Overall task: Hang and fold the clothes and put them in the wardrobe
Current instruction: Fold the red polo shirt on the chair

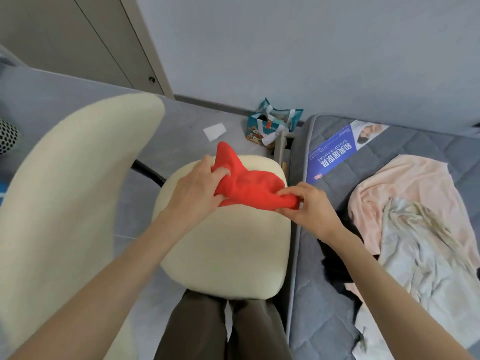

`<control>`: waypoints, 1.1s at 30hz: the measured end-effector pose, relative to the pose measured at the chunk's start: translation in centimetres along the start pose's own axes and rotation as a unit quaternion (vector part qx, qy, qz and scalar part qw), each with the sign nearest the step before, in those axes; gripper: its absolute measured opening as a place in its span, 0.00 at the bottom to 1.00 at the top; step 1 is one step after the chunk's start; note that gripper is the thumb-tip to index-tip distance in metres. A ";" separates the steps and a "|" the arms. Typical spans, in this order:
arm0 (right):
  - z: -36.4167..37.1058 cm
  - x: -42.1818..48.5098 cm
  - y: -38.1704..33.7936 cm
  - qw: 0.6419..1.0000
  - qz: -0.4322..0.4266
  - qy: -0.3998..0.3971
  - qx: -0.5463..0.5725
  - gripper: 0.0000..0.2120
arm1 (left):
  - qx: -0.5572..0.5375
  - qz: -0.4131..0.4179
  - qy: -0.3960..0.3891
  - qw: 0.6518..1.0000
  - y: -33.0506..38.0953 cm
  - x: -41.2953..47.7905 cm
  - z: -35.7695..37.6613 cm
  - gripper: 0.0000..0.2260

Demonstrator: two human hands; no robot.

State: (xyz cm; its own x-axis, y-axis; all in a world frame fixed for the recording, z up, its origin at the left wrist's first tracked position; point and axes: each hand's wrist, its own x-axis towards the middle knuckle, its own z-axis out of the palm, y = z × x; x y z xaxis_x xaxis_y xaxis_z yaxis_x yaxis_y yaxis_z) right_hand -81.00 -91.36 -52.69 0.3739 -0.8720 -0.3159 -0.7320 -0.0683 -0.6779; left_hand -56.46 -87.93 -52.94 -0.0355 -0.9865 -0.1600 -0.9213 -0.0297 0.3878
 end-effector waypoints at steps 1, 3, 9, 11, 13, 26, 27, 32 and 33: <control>-0.4 -0.4 -0.3 1.000 -0.001 -0.009 -0.001 0.16 | 0.016 0.012 -0.005 1.000 0.1 -0.3 -0.4 0.16; -1.2 -0.8 -0.7 1.000 0.004 -0.028 0.010 0.15 | -0.010 0.035 -0.058 0.998 -0.1 -0.5 -1.0 0.17; -1.6 1.1 -0.1 0.966 0.127 -0.128 0.184 0.10 | -0.329 -0.147 -0.227 0.905 -1.9 0.3 -0.5 0.15; 0.5 2.4 1.0 0.956 0.166 -0.061 0.232 0.13 | -0.366 -0.207 -0.165 0.892 -2.9 0.6 2.3 0.21; 3.5 3.2 2.6 0.948 0.195 0.007 0.251 0.20 | -0.381 -0.287 -0.071 0.876 -3.5 0.5 5.8 0.27; 16.2 3.5 8.9 0.924 0.356 0.097 0.098 0.33 | -0.348 -0.468 0.000 0.812 -2.0 0.1 19.4 0.38; 16.3 4.2 9.0 0.925 0.351 0.103 0.101 0.33 | -0.358 -0.464 0.015 0.810 -2.1 0.6 19.7 0.37; 16.8 5.1 10.1 0.947 0.282 0.126 0.086 0.27 | -0.400 -0.457 0.047 0.793 -3.4 1.2 20.9 0.33; 16.8 5.1 10.2 0.952 0.267 0.121 0.083 0.25 | -0.404 -0.460 0.038 0.790 -3.6 1.1 21.0 0.33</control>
State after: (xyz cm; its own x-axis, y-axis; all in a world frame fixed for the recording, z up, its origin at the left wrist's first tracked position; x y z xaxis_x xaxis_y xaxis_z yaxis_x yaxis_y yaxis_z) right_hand -77.02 -88.36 -72.41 -0.1834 -0.8489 -0.4956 -0.6731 0.4759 -0.5661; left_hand -61.29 -85.54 -73.61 0.5567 -0.4938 -0.6681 0.0051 -0.8022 0.5971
